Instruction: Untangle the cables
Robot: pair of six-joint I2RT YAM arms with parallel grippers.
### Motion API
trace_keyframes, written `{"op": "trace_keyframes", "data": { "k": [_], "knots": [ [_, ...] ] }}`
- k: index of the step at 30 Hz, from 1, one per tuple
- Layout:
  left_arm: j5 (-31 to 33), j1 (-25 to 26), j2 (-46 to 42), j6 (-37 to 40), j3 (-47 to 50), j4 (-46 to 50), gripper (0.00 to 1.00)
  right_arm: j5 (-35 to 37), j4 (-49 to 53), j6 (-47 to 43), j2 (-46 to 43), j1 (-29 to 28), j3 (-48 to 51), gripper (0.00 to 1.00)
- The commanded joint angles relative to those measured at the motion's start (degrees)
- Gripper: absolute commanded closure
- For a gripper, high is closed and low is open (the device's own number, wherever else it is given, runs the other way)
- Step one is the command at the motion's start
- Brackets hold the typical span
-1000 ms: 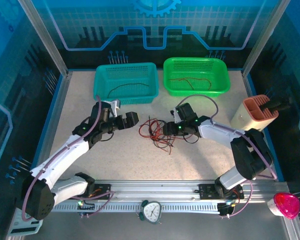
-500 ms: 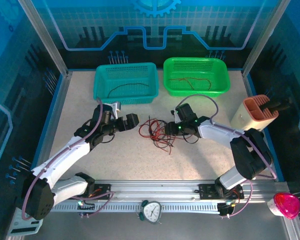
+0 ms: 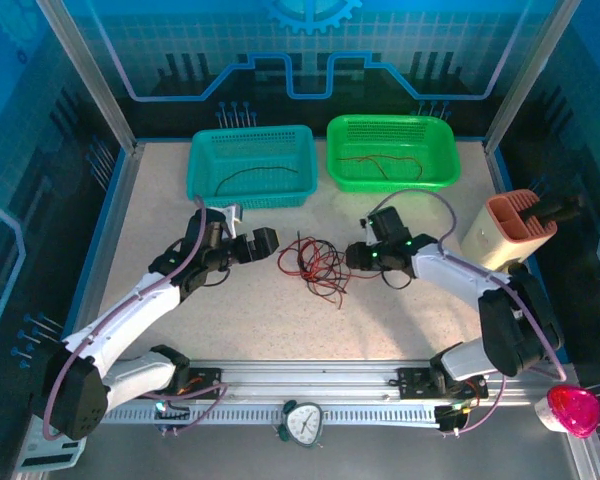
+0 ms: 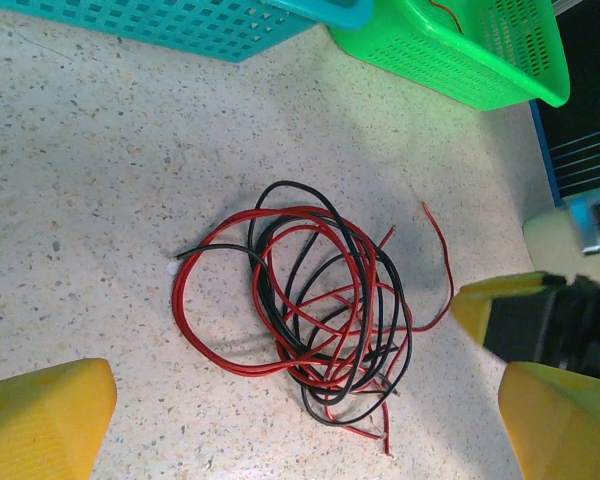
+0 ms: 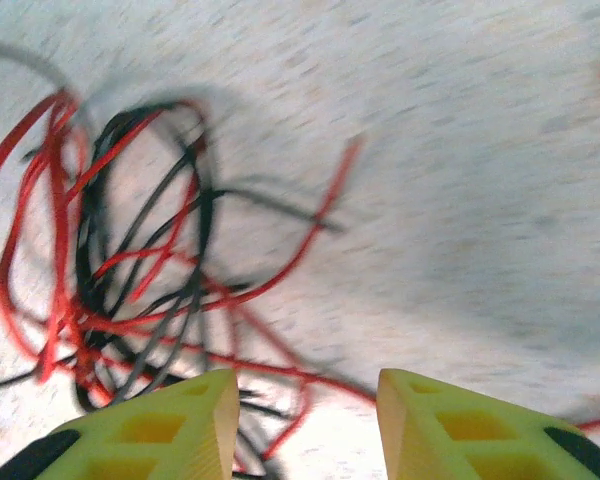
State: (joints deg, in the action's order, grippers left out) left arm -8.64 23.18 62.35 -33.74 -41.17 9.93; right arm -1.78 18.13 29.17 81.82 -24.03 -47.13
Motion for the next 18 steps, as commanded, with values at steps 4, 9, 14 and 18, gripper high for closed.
{"op": "trace_keyframes", "data": {
  "k": [4, 9, 14, 18],
  "knots": [
    [-0.19, 1.25, 0.69, -1.02, -2.17, -2.02, 0.01, 12.21, 10.75, -5.8, 4.41, 6.22, -9.96, 0.57],
    [-0.14, 1.69, 0.39, -1.28, -2.68, -1.59, 0.01, 16.25, 14.64, -8.86, 11.07, 6.9, -14.65, 0.59],
    [0.03, 1.96, -0.55, -1.16, -2.86, -1.32, 0.01, 16.85, 14.81, -8.21, 12.3, 7.38, -13.07, 0.59],
    [-0.11, 2.05, -0.47, -1.25, -3.02, -1.62, 0.01, 14.96, 13.87, -6.79, 12.8, 7.31, -10.87, 0.59]
  ]
}}
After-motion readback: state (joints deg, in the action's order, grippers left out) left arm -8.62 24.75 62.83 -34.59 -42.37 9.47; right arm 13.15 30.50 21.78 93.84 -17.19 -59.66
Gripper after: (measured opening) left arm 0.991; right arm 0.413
